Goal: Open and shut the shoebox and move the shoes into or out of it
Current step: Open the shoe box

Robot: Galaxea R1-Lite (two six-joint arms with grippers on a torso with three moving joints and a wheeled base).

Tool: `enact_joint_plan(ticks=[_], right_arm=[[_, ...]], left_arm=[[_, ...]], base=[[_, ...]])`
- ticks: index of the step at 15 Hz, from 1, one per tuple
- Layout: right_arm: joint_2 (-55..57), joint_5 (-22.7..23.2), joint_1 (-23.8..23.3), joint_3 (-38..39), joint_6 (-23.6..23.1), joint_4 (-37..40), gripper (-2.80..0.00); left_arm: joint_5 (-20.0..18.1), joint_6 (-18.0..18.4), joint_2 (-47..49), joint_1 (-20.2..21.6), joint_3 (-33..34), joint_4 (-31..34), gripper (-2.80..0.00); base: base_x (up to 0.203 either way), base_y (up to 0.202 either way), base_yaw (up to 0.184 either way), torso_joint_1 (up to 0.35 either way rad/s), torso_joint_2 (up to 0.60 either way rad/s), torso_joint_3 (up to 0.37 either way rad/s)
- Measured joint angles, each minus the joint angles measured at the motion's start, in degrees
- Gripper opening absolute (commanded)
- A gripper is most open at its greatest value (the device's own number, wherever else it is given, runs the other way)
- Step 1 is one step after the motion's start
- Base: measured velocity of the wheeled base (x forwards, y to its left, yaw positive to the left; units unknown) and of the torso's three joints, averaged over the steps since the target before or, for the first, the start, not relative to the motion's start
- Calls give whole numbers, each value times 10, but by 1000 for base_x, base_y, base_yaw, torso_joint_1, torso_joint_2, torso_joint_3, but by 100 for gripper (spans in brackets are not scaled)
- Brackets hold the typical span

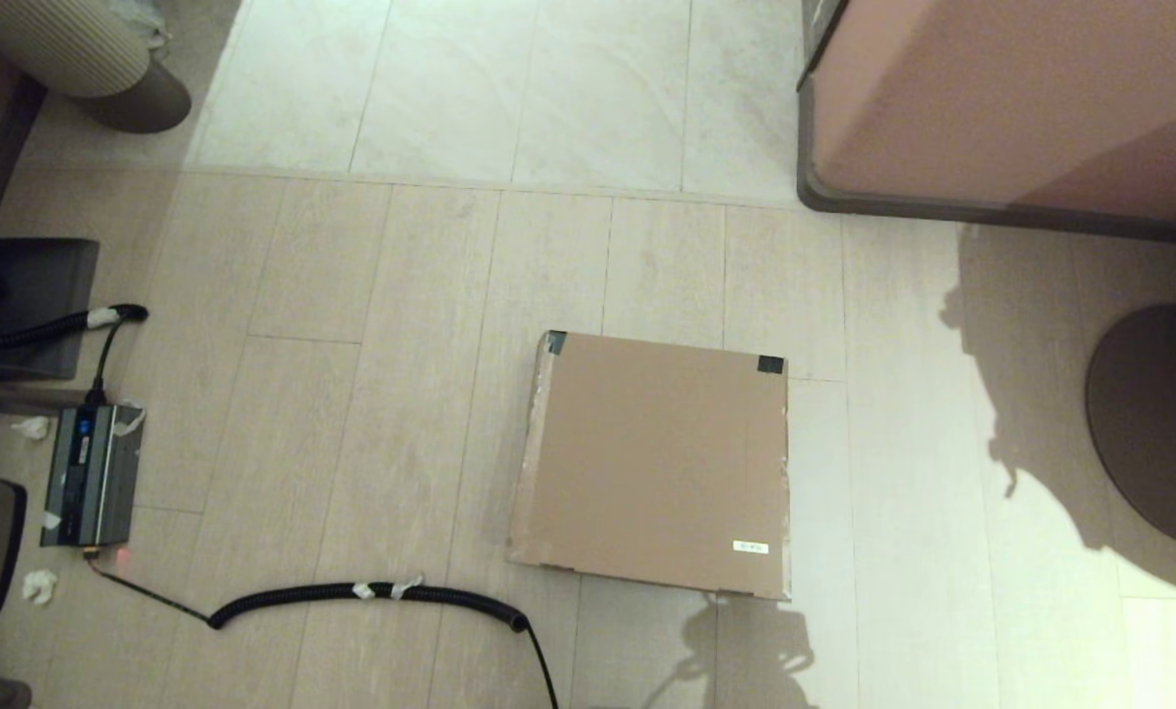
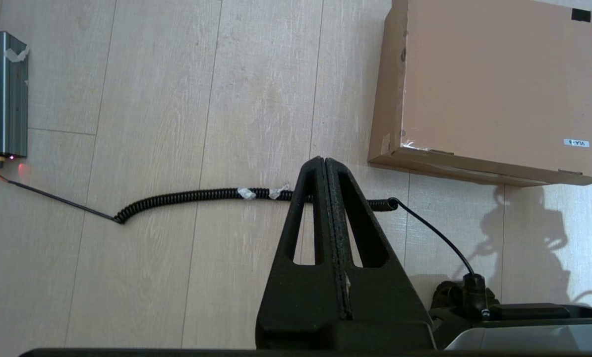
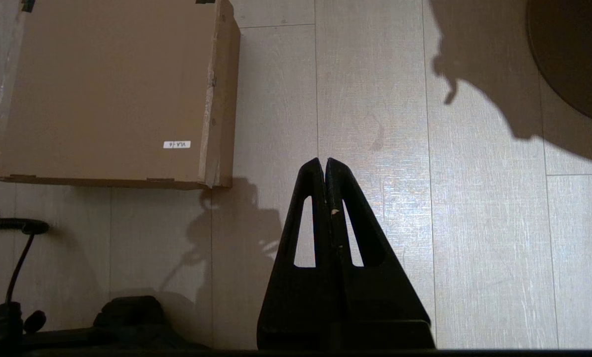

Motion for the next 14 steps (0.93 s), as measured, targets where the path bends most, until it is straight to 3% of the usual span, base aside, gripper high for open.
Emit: enact_joint_plan(ticks=[5, 8, 10, 14], right_arm=[[0, 18, 0, -2, -42, 7, -280], [23, 22, 1, -59, -21, 22, -280], [86, 43, 2, -124, 28, 38, -280], [309, 128, 3, -228, 114, 31, -280]], left_arm=[[-3, 5, 0, 0, 0, 2, -280], [-24, -12, 15, 0, -51, 10, -280], [-65, -63, 73, -4, -134, 21, -280], [-202, -232, 292, -16, -263, 9, -280]], base=[[0, 0, 0, 0, 0, 0], [0, 0, 0, 0, 0, 0], [0, 0, 0, 0, 0, 0], [0, 0, 0, 0, 0, 0]])
